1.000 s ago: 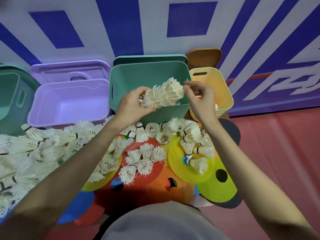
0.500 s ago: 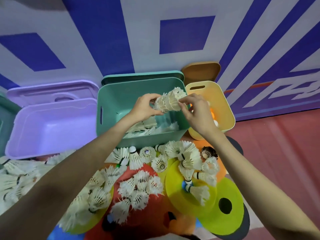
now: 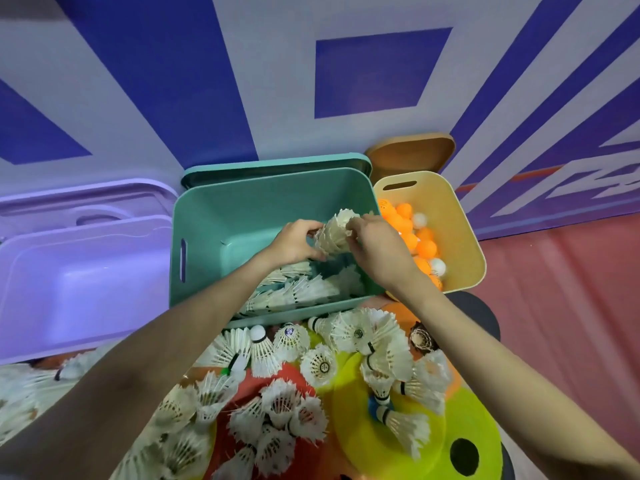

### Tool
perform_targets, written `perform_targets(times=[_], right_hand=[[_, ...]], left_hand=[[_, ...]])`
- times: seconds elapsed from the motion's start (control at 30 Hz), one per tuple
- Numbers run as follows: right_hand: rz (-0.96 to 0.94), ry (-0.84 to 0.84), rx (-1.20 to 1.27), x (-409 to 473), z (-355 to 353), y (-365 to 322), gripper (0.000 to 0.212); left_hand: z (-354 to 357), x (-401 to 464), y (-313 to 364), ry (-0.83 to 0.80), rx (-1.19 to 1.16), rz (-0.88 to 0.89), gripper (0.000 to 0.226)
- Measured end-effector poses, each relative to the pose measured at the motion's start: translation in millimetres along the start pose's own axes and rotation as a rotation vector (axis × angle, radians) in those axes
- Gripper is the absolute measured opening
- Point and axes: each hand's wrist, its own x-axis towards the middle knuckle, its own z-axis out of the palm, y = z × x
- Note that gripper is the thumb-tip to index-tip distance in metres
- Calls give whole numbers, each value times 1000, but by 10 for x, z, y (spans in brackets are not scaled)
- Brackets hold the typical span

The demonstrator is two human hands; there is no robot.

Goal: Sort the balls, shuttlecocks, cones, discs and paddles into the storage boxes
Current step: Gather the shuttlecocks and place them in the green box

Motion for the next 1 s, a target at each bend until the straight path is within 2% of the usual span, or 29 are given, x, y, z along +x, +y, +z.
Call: perform_targets(times=[0.17,0.23,0.4,0.5,0.7,0.9,1.0], right_hand=[[-49,-172,-172,154,-31,-84,38],[-62,-228,-211,211,-26,-92,43],[-34,-362,-221,328,-2,-76,34],[-50,-394,-226,364,86,-76,26],[-29,-428,-278,422,234,-23,20],[-62,-485,-321,386,245,-44,25],[-47,-540,-322,359,236,-78,29]], left_hand=[[35,76,-130,-36,120,-57,60],[50,73,-159,-42,170,-62,63],[23,67,-210,-21,321,-38,68],[7,76,-251,-55,405,-63,67],[57,71,-273,-126,477,-122,80],[83,5,-261,-232,362,-141,70],[82,-54,-229,-220,390,-145,67]])
